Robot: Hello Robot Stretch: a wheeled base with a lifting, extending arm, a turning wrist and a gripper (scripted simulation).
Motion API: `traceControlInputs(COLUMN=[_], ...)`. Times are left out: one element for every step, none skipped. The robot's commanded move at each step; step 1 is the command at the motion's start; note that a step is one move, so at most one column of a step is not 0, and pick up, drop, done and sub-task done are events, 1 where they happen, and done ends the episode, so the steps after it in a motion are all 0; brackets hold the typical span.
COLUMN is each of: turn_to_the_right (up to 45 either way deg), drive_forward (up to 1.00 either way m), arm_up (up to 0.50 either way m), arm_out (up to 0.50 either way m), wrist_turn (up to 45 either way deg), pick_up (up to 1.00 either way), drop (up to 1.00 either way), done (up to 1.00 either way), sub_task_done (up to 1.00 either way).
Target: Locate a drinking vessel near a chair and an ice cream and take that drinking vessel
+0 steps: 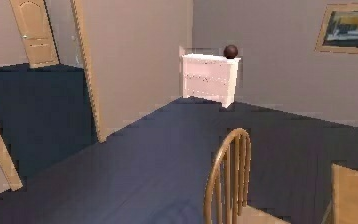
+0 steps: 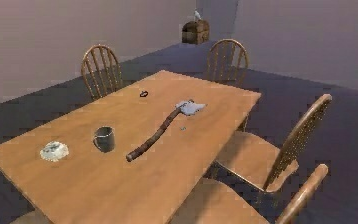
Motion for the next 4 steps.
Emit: traceControlInputs(turn_to_the_right=[0.0, -15.0, 0.0, 0.0], drive_forward=[0.05, 0.0, 0.0, 0.0], arm_up=[0.0, 0.0, 0.5, 0.34], arm_out=[0.0, 0.0, 0.0, 0.0], wrist_turn=[0.0, 0.0, 0.0, 0.0], pick_up=[0.0, 0.0, 0.0, 0.0], drop=[0.0, 0.0, 0.0, 0.0], done=[0.0, 0.0, 0.0, 0.0], sub_task_done=[0.0, 0.0, 0.0, 0.0])
